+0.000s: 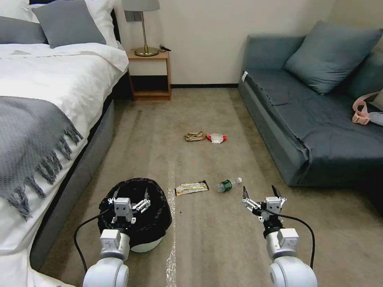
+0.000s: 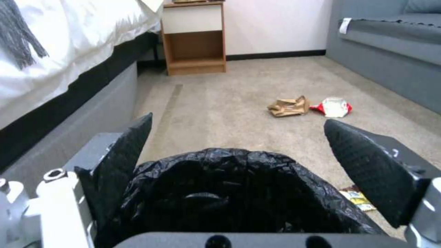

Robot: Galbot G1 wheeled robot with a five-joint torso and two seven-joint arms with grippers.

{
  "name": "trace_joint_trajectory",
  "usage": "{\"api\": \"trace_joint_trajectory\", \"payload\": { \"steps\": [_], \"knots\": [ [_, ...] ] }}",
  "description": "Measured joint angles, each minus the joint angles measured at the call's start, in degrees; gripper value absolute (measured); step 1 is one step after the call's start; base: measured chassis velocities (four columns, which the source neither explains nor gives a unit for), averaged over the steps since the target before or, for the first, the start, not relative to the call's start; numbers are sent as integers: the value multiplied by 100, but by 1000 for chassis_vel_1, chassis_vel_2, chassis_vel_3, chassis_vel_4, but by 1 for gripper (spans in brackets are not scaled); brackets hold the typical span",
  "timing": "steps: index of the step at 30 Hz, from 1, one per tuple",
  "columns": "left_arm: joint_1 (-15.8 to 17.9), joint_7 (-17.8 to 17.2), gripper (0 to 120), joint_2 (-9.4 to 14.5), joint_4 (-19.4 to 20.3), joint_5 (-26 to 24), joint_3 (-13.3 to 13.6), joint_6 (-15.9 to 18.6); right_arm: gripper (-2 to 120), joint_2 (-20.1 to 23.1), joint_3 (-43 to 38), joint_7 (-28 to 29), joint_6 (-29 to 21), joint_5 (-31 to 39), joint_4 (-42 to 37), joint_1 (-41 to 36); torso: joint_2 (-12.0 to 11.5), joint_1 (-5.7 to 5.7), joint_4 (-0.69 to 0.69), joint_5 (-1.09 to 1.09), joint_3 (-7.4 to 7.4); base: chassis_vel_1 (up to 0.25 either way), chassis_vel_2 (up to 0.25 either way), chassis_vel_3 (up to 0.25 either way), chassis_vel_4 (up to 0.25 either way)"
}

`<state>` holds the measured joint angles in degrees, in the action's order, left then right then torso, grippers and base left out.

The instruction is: Pick up the trash bin, then pick up the garbage on the floor and place it into the trash bin.

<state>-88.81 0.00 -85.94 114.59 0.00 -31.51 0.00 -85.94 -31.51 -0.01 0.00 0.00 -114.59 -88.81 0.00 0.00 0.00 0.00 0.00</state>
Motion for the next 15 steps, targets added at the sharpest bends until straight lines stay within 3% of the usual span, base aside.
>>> {"api": "trace_joint_trajectory", "payload": {
  "steps": [15],
  "knots": [
    [0,0,100,0,0,0,0,0,100,0,0,0,0,0,0,1,0,0,0,0,0,0,0,0,0]
  ]
}}
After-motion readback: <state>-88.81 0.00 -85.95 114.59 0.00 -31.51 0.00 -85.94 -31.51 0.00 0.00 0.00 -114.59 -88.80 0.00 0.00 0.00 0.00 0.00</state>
